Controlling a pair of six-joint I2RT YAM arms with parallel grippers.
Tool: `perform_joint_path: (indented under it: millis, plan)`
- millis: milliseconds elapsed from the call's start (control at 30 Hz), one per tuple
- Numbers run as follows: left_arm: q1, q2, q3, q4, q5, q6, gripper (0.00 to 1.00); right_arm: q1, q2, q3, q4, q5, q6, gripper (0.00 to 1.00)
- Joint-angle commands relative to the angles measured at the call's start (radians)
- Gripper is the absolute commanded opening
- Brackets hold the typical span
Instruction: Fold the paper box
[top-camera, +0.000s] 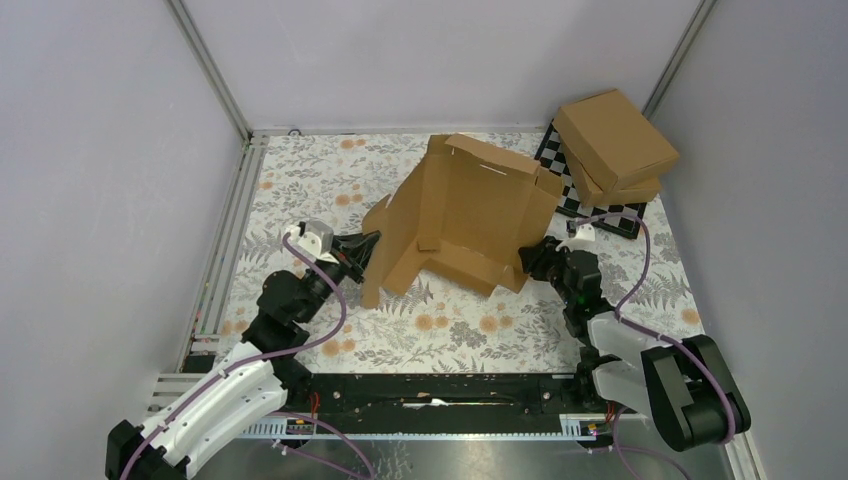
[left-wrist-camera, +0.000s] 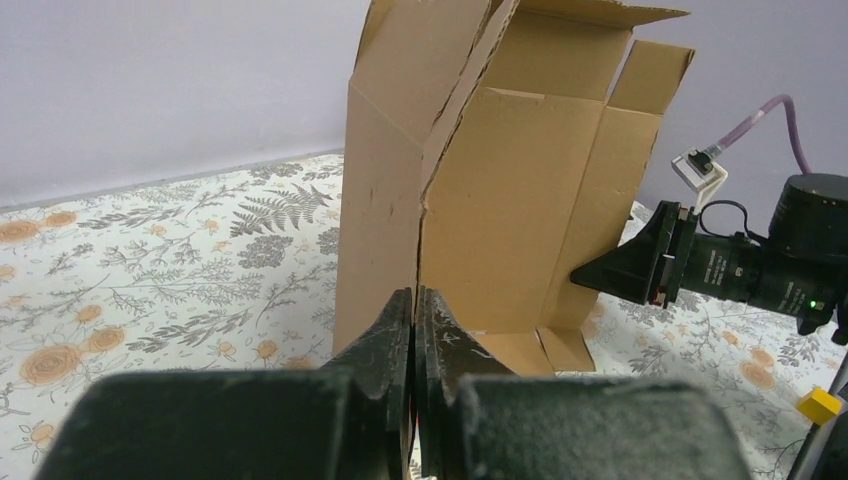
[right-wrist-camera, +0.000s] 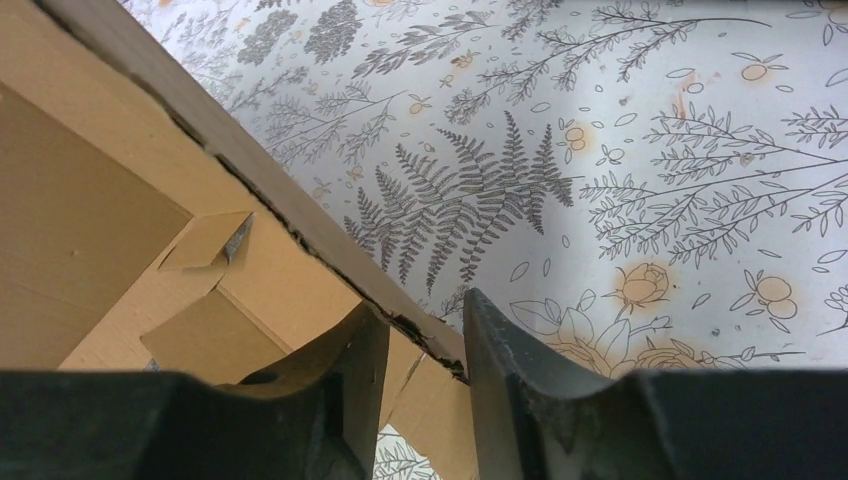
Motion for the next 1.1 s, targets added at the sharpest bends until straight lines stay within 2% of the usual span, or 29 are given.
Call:
perform_joint_path:
  millis: [0, 67, 133, 300, 367, 567, 767, 967, 1067]
  plan:
    - [-0.014, -0.001, -0.011, 0.037, 0.042, 0.021, 0.00, 0.005, -0.019, 0.135, -0.208, 0.046, 0.081, 0.36]
    - [-0.020, -0.002, -0.008, 0.034, 0.043, 0.028, 0.00, 0.005, -0.034, 0.212, -0.359, 0.077, 0.112, 0.29]
    - [-0.028, -0.004, -0.006, 0.031, 0.043, 0.033, 0.00, 0.006, -0.052, 0.265, -0.438, 0.060, 0.127, 0.20]
    - [-0.042, -0.007, -0.005, 0.026, 0.024, 0.040, 0.00, 0.005, -0.104, 0.298, -0.495, 0.012, 0.210, 0.06]
    - [-0.045, -0.006, -0.006, 0.025, 0.010, 0.040, 0.00, 0.006, -0.113, 0.306, -0.507, -0.005, 0.227, 0.04]
    - [-0.050, 0.016, -0.003, 0.026, 0.000, 0.041, 0.00, 0.005, -0.129, 0.322, -0.502, -0.063, 0.284, 0.09]
    - [-0.053, 0.038, -0.002, 0.032, -0.003, 0.040, 0.00, 0.005, -0.114, 0.323, -0.427, -0.172, 0.444, 0.14]
    - [-0.055, 0.073, 0.003, 0.036, 0.001, 0.035, 0.00, 0.005, -0.102, 0.347, -0.397, -0.204, 0.554, 0.26]
    - [-0.056, 0.085, 0.006, 0.037, 0.003, 0.034, 0.00, 0.005, -0.088, 0.338, -0.358, -0.222, 0.561, 0.40]
